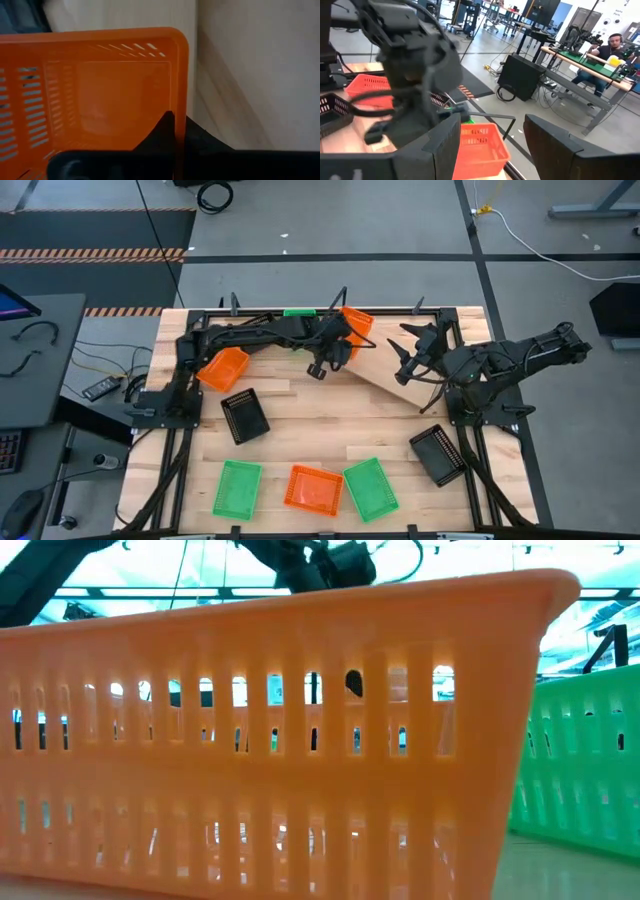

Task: Stack baskets on shelf by color
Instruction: Put the center orange basket on the shelf

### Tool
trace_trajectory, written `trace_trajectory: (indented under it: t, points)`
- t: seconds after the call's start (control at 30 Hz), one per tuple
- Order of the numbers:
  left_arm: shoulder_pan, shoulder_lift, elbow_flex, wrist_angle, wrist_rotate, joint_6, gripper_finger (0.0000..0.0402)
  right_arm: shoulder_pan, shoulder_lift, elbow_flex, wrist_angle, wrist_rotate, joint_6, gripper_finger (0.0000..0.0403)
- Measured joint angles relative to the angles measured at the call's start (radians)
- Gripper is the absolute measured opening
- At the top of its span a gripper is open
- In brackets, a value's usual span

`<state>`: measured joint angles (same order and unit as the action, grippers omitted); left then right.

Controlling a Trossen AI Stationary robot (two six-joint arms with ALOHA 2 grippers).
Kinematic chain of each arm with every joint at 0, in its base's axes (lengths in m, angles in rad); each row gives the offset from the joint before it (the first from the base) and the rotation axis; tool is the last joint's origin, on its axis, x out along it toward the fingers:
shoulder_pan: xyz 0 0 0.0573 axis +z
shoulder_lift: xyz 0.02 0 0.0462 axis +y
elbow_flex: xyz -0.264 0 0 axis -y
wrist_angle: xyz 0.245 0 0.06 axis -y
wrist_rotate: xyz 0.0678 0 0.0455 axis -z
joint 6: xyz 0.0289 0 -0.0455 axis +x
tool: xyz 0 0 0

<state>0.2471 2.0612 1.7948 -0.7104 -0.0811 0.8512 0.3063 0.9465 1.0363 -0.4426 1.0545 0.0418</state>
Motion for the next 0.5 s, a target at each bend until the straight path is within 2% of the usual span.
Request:
trace_trajectory:
  t: [0.27,0.5]
  points:
    - [0.033,0.084,0.028,-0.029,0.001,0.01,0.0001,0.004,0.001,0.0,-0.009,-0.008,0.007,0.0223]
    - [0.034,0.097,0.026,-0.025,0.01,0.028,0.0003,0.004,0.001,0.0,-0.009,-0.009,0.007,0.0223]
